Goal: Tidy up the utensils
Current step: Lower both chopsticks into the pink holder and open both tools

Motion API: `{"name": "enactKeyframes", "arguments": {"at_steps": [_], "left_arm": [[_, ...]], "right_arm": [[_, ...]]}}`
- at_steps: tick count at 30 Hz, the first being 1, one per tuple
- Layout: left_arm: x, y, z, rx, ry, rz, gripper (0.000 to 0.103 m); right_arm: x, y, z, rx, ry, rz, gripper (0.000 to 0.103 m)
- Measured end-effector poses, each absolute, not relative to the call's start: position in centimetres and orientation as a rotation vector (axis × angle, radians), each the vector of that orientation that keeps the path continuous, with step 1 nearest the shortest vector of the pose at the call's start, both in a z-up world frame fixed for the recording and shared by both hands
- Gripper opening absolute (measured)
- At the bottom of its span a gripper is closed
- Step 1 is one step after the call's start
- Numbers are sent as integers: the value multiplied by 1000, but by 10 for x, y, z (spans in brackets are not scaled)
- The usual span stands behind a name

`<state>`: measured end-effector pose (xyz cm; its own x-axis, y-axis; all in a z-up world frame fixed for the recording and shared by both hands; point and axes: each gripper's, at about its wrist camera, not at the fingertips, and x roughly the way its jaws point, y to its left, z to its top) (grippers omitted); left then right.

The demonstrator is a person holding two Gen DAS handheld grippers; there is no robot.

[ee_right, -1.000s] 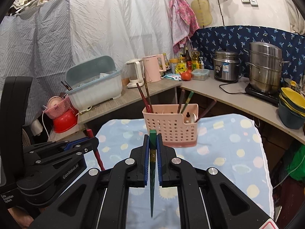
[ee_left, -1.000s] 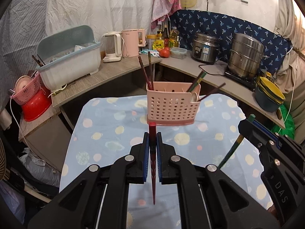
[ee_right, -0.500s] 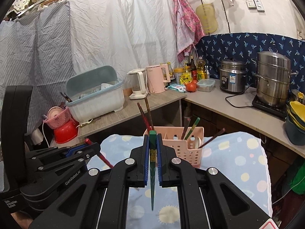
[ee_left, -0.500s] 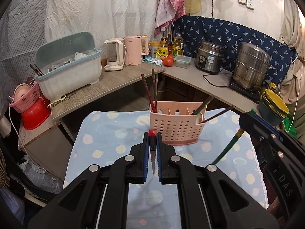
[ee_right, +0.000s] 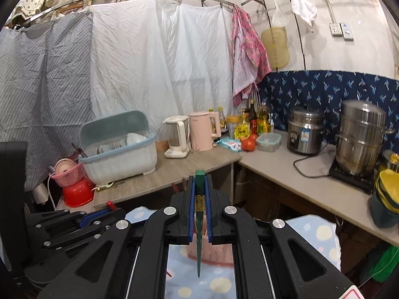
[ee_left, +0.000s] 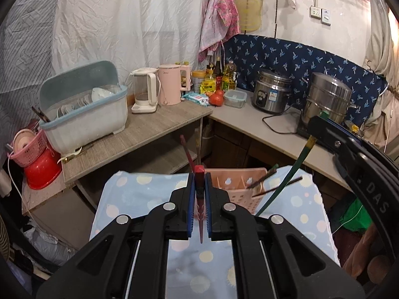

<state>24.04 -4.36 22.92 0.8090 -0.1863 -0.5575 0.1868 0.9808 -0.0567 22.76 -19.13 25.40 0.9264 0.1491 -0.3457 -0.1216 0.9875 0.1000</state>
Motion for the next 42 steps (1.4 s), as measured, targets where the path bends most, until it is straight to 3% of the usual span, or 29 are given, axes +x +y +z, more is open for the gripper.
{"name": "enactKeyframes", "arguments": {"at_steps": [7, 14, 42], "left_arm": [[265, -50, 275, -24, 516, -216, 7], [295, -63, 298, -27, 459, -213, 7], [371, -77, 191, 17, 605, -117, 7]], "right_arm": [[267, -199, 284, 85, 327, 113, 7], [302, -201, 276, 77, 335, 85, 7], [348, -202, 169, 59, 532, 68, 7]]}}
